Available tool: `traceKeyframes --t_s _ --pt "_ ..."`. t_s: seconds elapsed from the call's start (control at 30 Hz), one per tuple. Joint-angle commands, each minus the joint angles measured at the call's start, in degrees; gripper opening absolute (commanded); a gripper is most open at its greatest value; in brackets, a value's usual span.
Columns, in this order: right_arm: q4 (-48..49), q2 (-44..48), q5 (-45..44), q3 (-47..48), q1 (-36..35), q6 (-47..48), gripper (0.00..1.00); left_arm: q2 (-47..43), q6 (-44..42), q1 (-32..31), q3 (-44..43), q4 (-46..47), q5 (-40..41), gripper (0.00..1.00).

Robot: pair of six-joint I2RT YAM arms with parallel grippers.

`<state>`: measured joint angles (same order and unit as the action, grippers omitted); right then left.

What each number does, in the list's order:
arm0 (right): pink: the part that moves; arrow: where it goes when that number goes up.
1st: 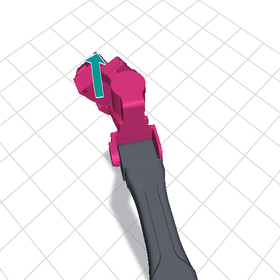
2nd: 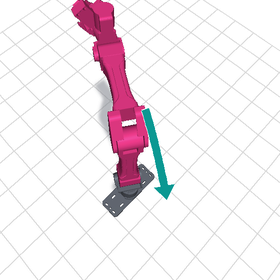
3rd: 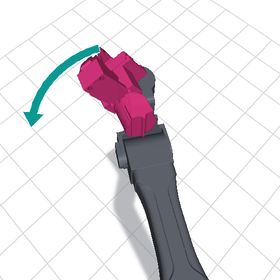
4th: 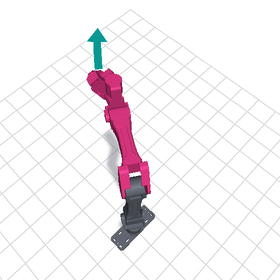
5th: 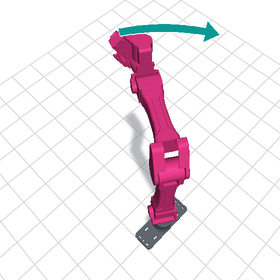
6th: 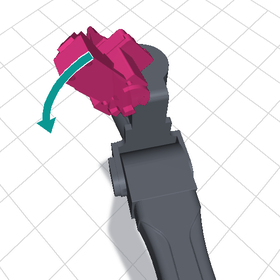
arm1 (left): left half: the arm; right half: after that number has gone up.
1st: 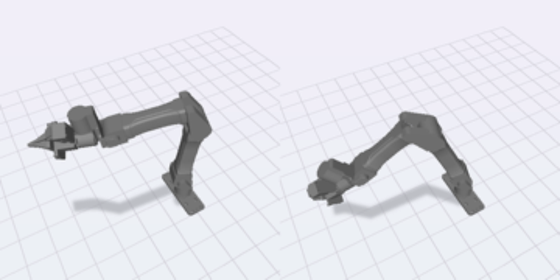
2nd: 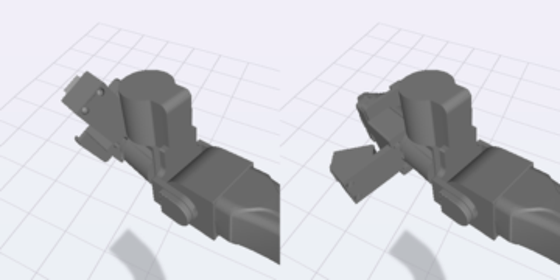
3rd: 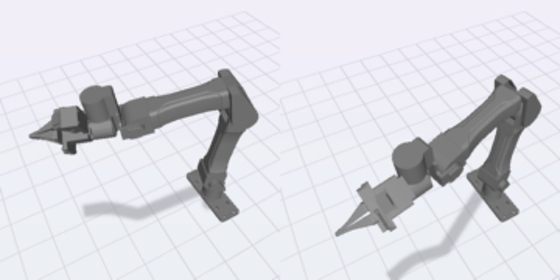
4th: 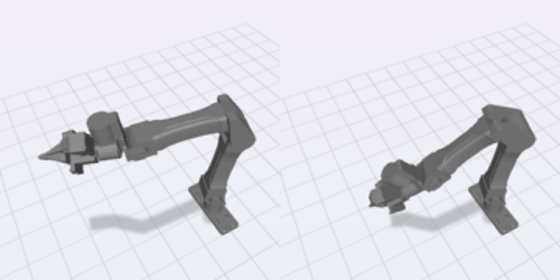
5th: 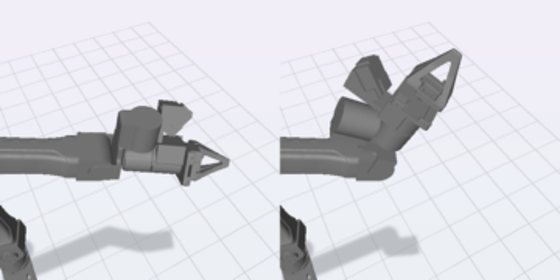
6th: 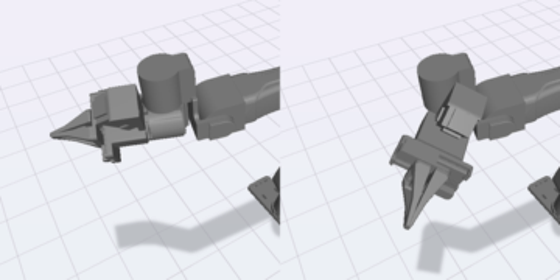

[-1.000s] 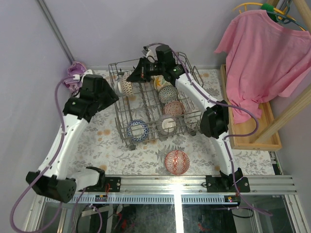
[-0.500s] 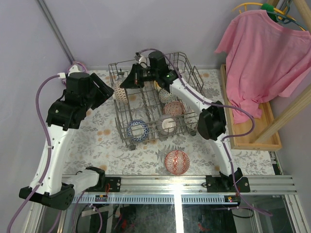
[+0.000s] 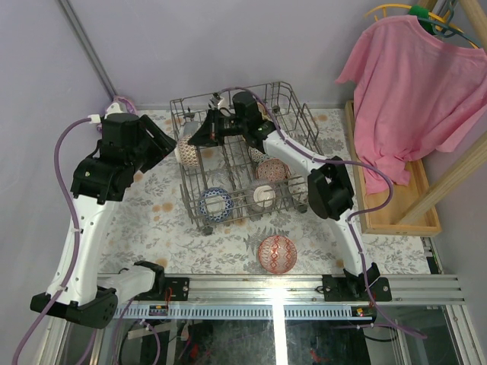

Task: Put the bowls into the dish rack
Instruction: Place the bowl in the dish rack.

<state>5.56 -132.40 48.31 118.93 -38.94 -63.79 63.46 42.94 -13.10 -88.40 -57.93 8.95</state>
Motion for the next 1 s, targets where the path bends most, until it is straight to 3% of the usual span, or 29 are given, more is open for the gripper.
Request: traceKeyframes --t_s 0.0,0.73,0.97 --pt "9.01 1.2 2.32 -1.93 0.05 -2.81 0.0 -0.33 -0.99 0.7 -1.77 -0.79 -0.45 0.6" --pt "33.16 2.07 5.25 -11.82 3.45 -16.85 0.0 2.11 -0.5 0.92 -4.02 -1.5 -0.74 0.59" --pt "33.8 1.35 5.65 -11.22 3.82 -17.19 0.0 2.93 -0.4 0.92 -4.69 -1.54 -0.95 0.59"
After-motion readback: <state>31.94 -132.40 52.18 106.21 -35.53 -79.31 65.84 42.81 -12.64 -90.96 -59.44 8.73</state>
